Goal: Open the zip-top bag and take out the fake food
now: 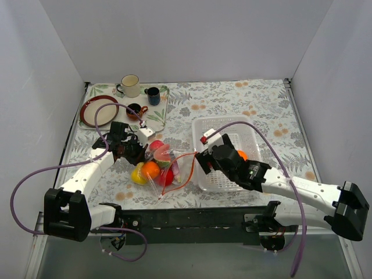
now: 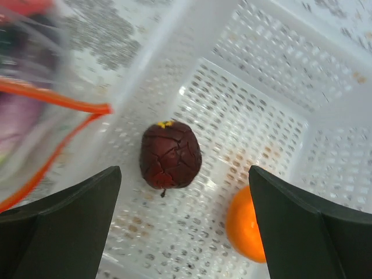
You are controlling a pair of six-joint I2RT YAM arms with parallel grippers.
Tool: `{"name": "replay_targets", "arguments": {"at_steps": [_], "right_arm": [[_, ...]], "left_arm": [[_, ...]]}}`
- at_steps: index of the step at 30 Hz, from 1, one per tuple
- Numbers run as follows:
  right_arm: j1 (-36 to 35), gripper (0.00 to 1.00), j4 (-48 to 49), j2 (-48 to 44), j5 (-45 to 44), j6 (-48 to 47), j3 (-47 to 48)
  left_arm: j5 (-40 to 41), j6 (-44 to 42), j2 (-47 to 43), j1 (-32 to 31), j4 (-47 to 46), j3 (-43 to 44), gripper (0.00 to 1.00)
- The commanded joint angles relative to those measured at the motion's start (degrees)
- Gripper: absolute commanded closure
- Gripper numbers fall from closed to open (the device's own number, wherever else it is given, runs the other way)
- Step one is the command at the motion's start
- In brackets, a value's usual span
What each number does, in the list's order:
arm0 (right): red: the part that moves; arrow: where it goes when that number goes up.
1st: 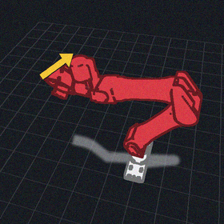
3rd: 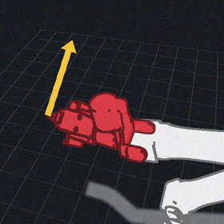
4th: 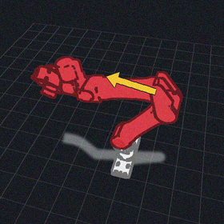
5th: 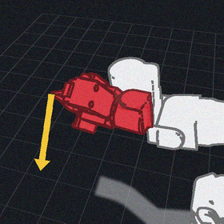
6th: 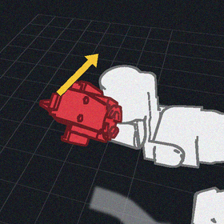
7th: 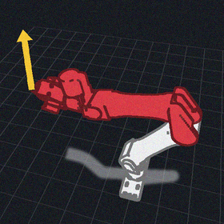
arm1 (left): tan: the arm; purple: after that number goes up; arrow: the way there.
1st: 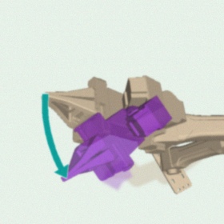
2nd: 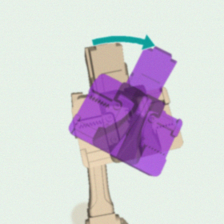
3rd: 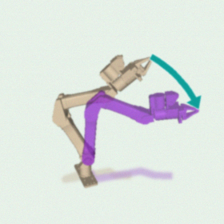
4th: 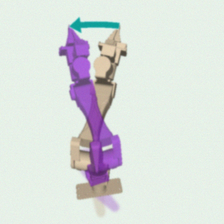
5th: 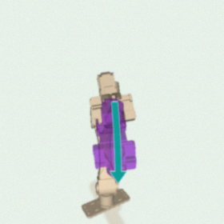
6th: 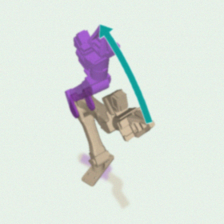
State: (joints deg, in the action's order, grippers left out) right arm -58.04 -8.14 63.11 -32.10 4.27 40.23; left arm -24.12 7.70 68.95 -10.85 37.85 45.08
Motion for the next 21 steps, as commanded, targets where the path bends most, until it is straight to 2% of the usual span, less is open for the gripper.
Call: {"name": "replay_targets", "arguments": {"at_steps": [1, 4, 5, 7, 8, 11, 12, 13, 16, 17, 19, 20, 21], "right_arm": [[-7.95, 0.04, 4.36, -4.22, 3.17, -4.1, 3.89], [-12.26, 0.28, 7.25, -3.88, 8.6, -3.66, 3.72], [-12.97, 0.41, 8.92, -2.66, 9.67, -3.57, 3.63], [-14.29, 0.51, 10.16, -0.72, 12.39, -3.66, 3.45], [-14.55, 0.6, 10.69, 1.2, 13.37, -3.92, 3.54], [-14.91, 0.77, 14.72, 4.64, 16.97, -4.18, 2.84], [-14.91, 0.79, 16.91, 5.43, 17.76, -4.1, 2.75], [-14.91, 0.79, 18.06, 6.14, 19.77, -4.1, 2.84], [-14.91, 0.64, 20.18, 10.35, 22.6, -4.1, 4.15], [-14.91, 0.52, 20.27, 12.89, 22.95, -5.84, 4.85], [-14.91, 0.4, 22.02, 16.14, 23.83, -6.03, 6.09], [-14.82, 0.28, 22.72, 17.3, 24.1, -6.12, 6.44], [-14.82, 0.2, 23.25, 18.44, 24.62, -6.03, 7.23]], "left_arm": [[1.97, -0.32, 0.92, 0.04, 0.3, 1.24, 1.0], [1.62, 0.38, 1.63, 0.04, 0.04, 1.41, 1.0], [1.62, 0.73, 1.8, -0.05, -0.14, 1.5, 1.0], [1.62, 0.91, 2.07, -0.05, -0.32, 1.59, 1.0], [1.62, 1.0, 2.07, -0.05, -0.4, 1.59, 1.0], [1.79, 1.17, 2.16, 0.04, -0.32, 1.59, 1.0], [1.88, 1.17, 2.16, 0.04, -0.32, 1.59, 1.0], [1.97, 1.26, 2.07, -0.05, -0.32, 1.5, 1.0], [1.97, 1.35, 1.89, -0.05, -0.32, 1.5, 1.0], [1.97, 1.44, 1.89, 0.04, -0.32, 1.5, 1.0], [1.8, 1.7, 1.89, -0.05, -0.23, 1.41, 1.0], [1.79, 1.79, 1.89, 0.04, -0.23, 1.41, 1.0], [1.79, 1.79, 1.81, 0.04, -0.14, 1.33, 1.0]]}}
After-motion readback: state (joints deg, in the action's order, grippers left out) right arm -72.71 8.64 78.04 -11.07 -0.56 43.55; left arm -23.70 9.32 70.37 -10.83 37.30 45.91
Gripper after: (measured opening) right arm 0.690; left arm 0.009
